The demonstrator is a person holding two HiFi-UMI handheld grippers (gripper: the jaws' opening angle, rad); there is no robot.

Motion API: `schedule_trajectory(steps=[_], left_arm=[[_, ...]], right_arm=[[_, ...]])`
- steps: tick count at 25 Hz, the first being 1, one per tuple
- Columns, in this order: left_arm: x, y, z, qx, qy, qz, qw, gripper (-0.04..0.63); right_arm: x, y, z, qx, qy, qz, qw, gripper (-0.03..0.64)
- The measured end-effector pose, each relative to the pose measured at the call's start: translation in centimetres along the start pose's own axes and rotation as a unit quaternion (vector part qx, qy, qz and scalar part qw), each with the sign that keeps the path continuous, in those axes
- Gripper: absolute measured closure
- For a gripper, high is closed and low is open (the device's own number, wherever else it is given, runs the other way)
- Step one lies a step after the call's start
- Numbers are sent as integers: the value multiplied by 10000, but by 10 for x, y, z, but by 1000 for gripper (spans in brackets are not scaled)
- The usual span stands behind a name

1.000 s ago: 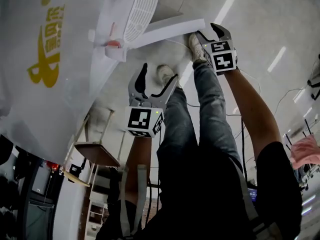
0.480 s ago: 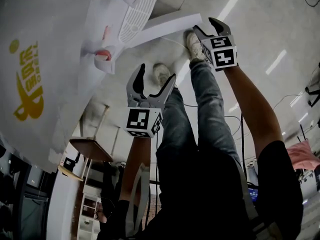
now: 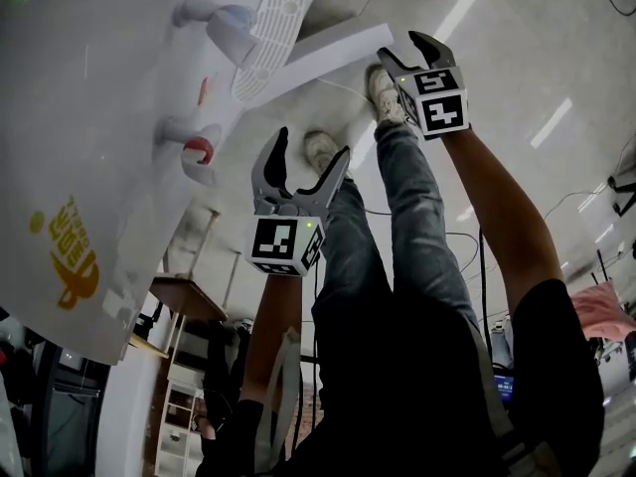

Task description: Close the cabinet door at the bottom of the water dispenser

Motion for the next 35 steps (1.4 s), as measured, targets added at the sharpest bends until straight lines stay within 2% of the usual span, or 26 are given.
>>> schedule_trajectory(steps=[6,35], left_arm=[[-5,-3,9,-5,80,-23,10000,182],[-30,-5,43,-30,271,-95,9996,183]], right_arm=[[-9,-5,9,-13,-26,-152,9999,364],[-68,-9,56,-320,-283,-3,9991,371]])
Point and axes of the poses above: the fingertips, and each gripper's own axes: z forward along the fingers, y to its left, x out of its underside, the point moved 1 cm from there along -z, backward along the fingers, and after that the axes turned 1 degree about -y, right-handed, at the moved point
